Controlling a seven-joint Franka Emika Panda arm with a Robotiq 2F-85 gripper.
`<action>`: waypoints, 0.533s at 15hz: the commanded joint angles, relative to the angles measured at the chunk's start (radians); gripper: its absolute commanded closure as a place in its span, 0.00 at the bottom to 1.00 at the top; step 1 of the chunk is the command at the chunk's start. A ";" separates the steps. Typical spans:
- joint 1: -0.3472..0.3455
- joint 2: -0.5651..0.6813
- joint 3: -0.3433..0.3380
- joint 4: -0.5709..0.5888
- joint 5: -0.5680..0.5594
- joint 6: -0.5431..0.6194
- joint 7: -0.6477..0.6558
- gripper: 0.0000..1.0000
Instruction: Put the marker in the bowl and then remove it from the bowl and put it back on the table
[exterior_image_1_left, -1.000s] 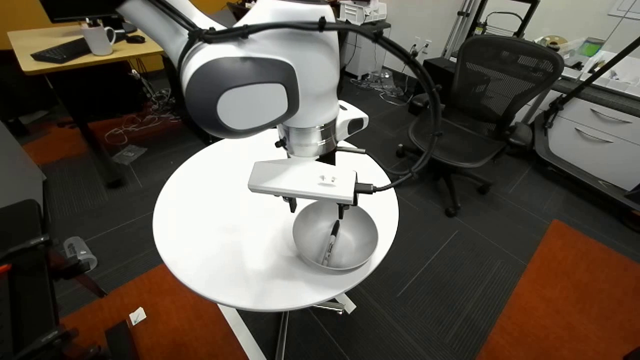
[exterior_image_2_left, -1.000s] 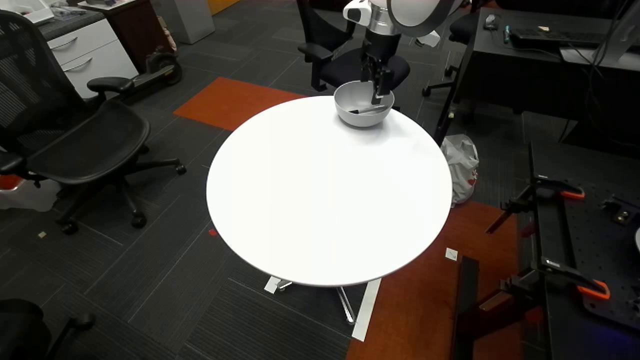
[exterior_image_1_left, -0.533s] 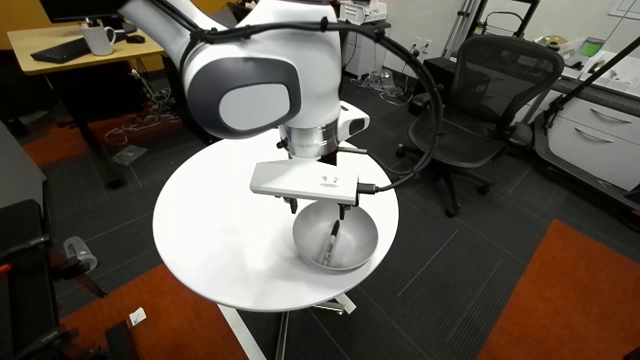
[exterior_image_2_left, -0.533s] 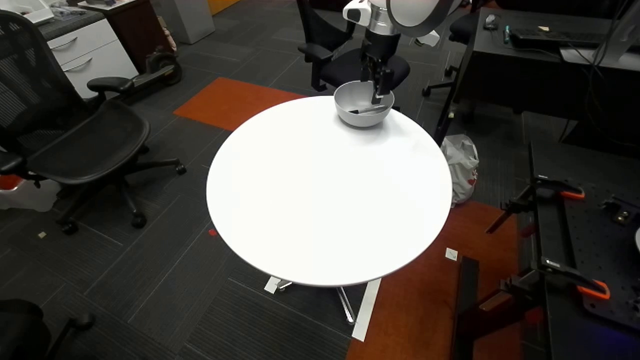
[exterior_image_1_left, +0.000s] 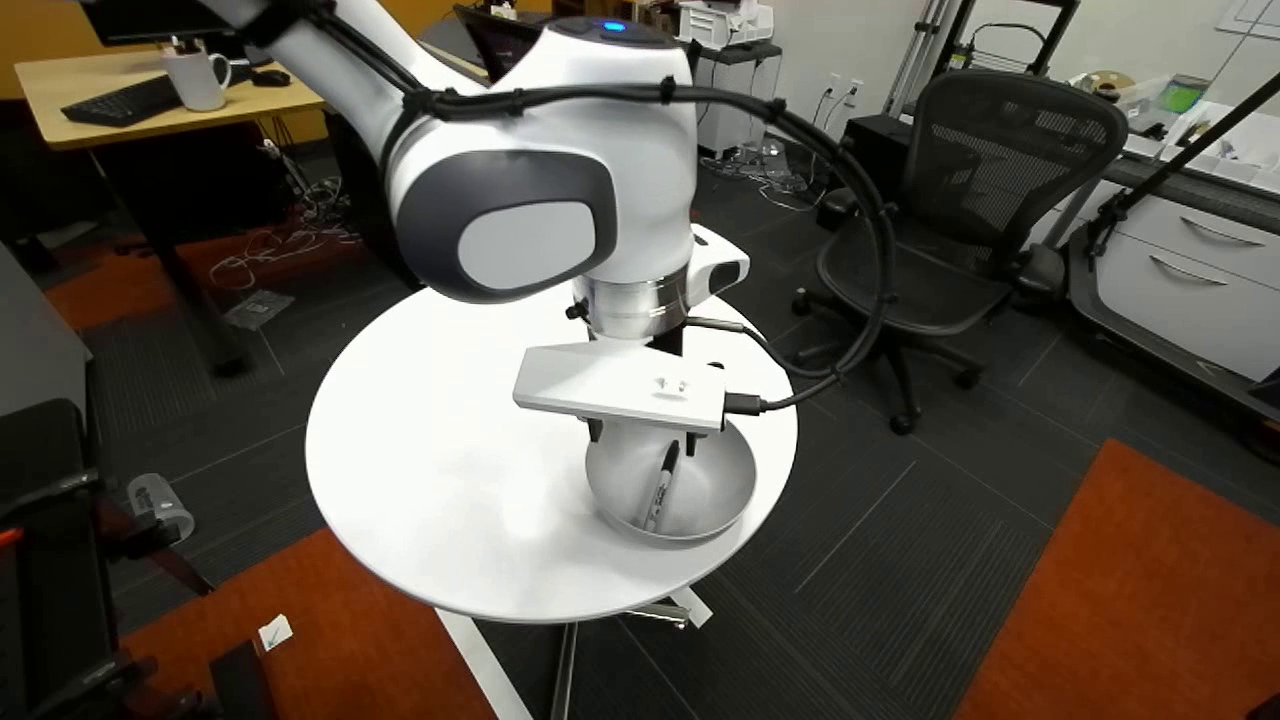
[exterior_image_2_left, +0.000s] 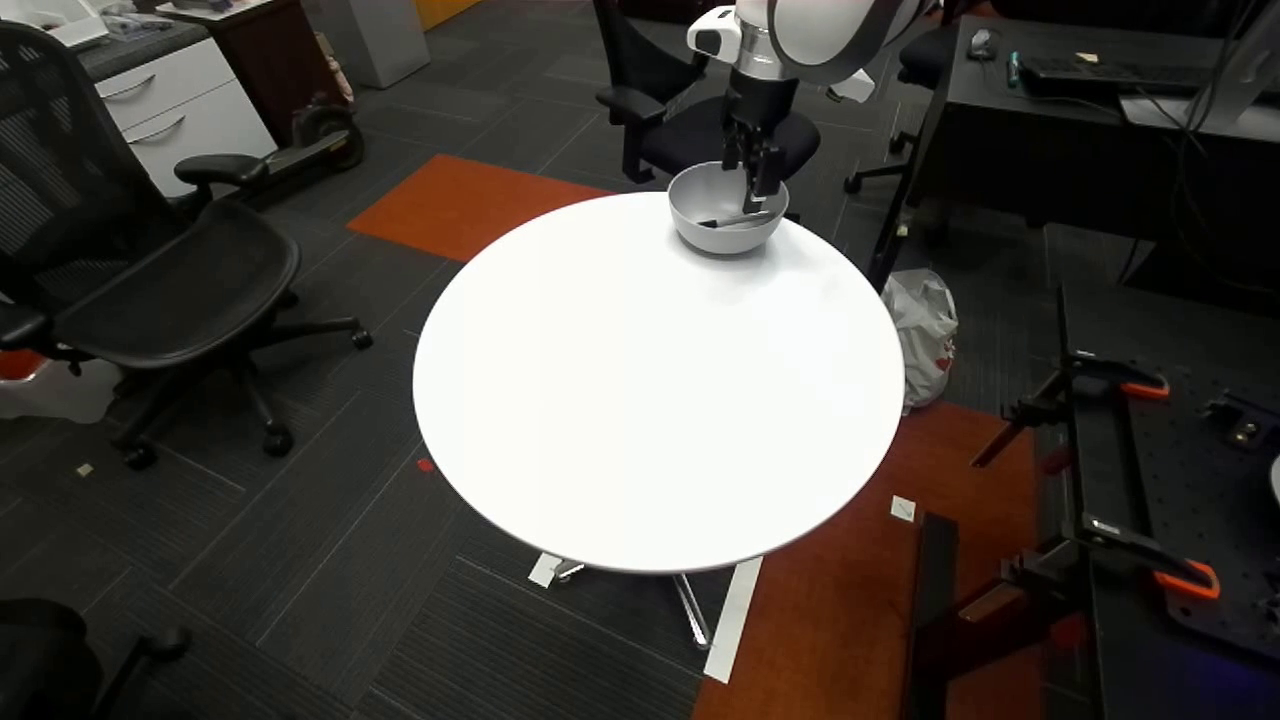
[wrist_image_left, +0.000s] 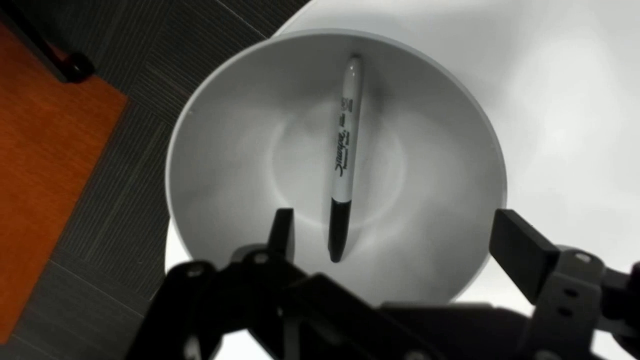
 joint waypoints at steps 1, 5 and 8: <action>-0.030 0.038 0.014 0.054 -0.006 -0.005 -0.047 0.00; -0.034 0.075 0.011 0.095 -0.020 -0.014 -0.080 0.00; -0.032 0.102 0.009 0.118 -0.026 -0.012 -0.102 0.00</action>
